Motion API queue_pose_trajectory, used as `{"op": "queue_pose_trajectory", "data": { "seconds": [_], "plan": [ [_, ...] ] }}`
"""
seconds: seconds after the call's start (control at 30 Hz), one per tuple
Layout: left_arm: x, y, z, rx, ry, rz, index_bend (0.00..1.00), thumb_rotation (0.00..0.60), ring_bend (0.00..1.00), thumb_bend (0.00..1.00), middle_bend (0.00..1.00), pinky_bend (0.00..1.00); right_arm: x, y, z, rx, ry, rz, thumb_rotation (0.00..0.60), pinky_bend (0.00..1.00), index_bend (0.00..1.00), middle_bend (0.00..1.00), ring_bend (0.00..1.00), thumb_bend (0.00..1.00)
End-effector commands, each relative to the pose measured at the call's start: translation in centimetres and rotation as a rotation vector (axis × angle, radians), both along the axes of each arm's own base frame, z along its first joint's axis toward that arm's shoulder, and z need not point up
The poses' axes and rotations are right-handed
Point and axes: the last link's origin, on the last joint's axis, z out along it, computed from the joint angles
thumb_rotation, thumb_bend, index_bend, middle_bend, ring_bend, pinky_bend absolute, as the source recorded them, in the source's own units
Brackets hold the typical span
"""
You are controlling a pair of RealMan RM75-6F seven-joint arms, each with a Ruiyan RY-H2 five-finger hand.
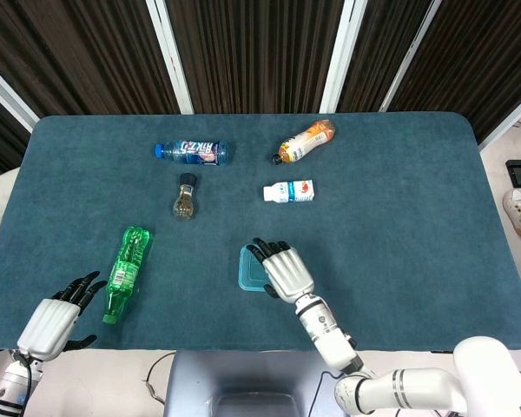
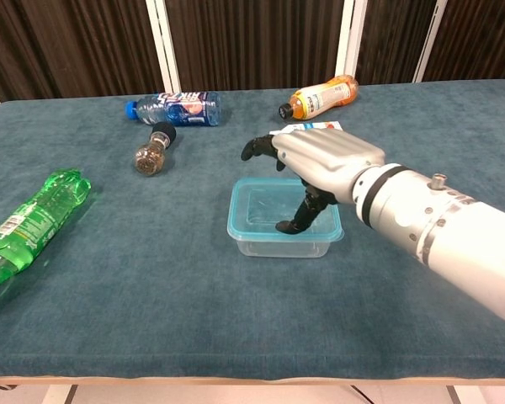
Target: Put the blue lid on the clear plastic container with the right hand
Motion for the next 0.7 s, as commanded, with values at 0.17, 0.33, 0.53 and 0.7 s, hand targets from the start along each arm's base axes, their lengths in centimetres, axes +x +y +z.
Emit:
{"op": "queue_pose_trajectory", "data": {
  "seconds": [0.17,0.33,0.53,0.7],
  "plan": [
    [0.0,0.0,0.0,-0.001,0.0,0.0,0.16,0.6,0.15,0.31,0.07,0.44,0.8,-0.1,-0.9,0.023,-0.01,0.009,0.6,0.38,0.29,0.25,0.3,0.37],
    [0.0,0.0,0.0,-0.004,0.001,-0.001,0.16,0.6,0.15,0.31,0.07,0.44,1.1,-0.1,-1.8,0.045,-0.01,0.011,0.6,0.38,0.29,0.25,0.3,0.37],
    [0.0,-0.1,0.1,-0.001,-0.005,-0.001,0.16,0.6,0.15,0.31,0.07,0.44,1.3,-0.2,-2.6,0.057,-0.004,0.014,0.6,0.38,0.29,0.25,0.3,0.37],
    [0.0,-0.1,0.1,-0.002,-0.006,-0.001,0.16,0.6,0.15,0.31,0.08,0.44,1.1,-0.2,-3.0,0.059,0.008,0.014,0.6,0.38,0.29,0.25,0.3,0.37]
  ]
}}
